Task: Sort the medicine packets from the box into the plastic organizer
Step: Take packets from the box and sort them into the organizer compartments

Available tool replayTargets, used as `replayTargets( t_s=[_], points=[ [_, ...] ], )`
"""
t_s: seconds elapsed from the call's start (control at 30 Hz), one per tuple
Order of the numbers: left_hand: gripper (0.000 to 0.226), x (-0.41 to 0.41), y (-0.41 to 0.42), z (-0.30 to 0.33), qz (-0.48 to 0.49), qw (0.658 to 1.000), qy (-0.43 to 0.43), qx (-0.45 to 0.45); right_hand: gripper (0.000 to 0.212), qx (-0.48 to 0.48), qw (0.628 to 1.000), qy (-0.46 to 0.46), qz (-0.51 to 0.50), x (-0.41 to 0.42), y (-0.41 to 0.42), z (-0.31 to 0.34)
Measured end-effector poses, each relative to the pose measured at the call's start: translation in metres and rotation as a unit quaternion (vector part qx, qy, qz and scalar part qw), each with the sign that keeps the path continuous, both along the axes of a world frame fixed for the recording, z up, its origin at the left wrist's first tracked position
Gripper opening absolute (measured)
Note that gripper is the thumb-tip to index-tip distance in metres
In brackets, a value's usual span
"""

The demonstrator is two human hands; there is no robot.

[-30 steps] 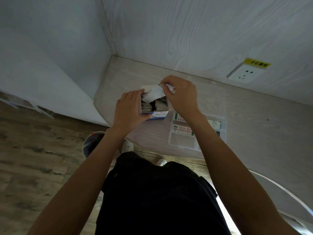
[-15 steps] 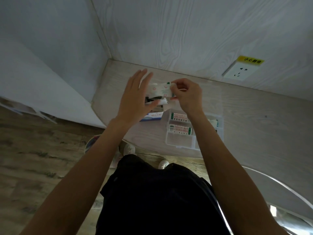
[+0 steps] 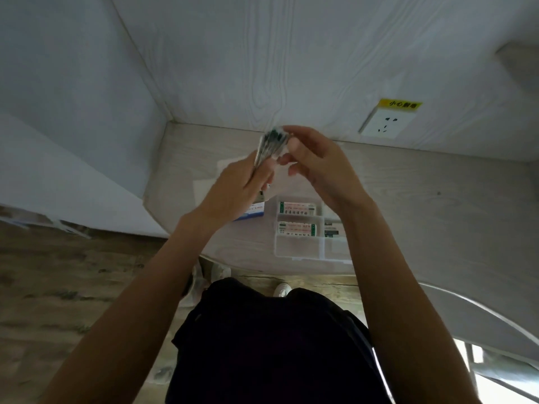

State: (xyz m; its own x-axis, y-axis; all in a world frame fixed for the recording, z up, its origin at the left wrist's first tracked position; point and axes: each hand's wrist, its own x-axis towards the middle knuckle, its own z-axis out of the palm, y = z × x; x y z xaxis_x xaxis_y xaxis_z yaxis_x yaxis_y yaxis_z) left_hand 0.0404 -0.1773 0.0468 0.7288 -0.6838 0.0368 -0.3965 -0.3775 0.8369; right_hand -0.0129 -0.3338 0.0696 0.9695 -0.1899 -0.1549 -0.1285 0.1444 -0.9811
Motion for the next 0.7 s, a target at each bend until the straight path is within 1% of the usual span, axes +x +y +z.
replayTargets(
  t_s=[0.03,0.07,0.1,0.17,0.23,0.33,0.43,0.5,0.57,0.63,0.7],
  points=[
    [0.026,-0.004,-0.003,0.006,-0.004,0.994,0.098,-0.057,0.022,-0.017,1.000,-0.003,-0.002,-0.003,-0.002,0.001],
    [0.024,-0.008,-0.007,0.010,-0.006,0.977,0.190,-0.097,0.020,-0.036,0.999,-0.002,-0.016,-0.005,-0.004,0.000],
    [0.023,-0.011,-0.010,0.012,-0.005,0.958,0.262,-0.119,0.017,-0.052,0.998,0.003,-0.035,-0.008,-0.006,-0.001],
    [0.020,-0.019,-0.015,0.010,0.003,0.928,0.348,-0.134,0.015,-0.075,0.995,0.021,-0.063,-0.014,-0.009,-0.005],
    [0.018,-0.027,-0.019,0.001,0.016,0.903,0.405,-0.144,0.016,-0.094,0.992,0.040,-0.074,-0.023,-0.013,-0.011],
    [0.016,-0.040,-0.021,-0.016,0.035,0.887,0.438,-0.142,0.019,-0.116,0.987,0.065,-0.087,-0.040,-0.016,-0.022],
    [0.020,-0.055,-0.026,-0.030,0.068,0.877,0.453,-0.144,0.020,-0.101,0.986,0.086,-0.102,-0.058,-0.018,-0.034],
    [0.028,-0.063,-0.029,-0.036,0.088,0.879,0.447,-0.140,0.017,-0.087,0.984,0.105,-0.110,-0.068,-0.020,-0.042],
    [0.031,-0.071,-0.031,-0.043,0.106,0.881,0.443,-0.130,0.011,-0.079,0.982,0.121,-0.119,-0.077,-0.022,-0.050],
    [0.029,-0.079,-0.031,-0.050,0.112,0.876,0.454,-0.121,0.008,-0.070,0.981,0.131,-0.123,-0.084,-0.022,-0.055],
    [0.020,-0.085,-0.029,-0.056,0.109,0.867,0.472,-0.114,0.009,-0.063,0.981,0.138,-0.119,-0.089,-0.021,-0.060]
  ],
)
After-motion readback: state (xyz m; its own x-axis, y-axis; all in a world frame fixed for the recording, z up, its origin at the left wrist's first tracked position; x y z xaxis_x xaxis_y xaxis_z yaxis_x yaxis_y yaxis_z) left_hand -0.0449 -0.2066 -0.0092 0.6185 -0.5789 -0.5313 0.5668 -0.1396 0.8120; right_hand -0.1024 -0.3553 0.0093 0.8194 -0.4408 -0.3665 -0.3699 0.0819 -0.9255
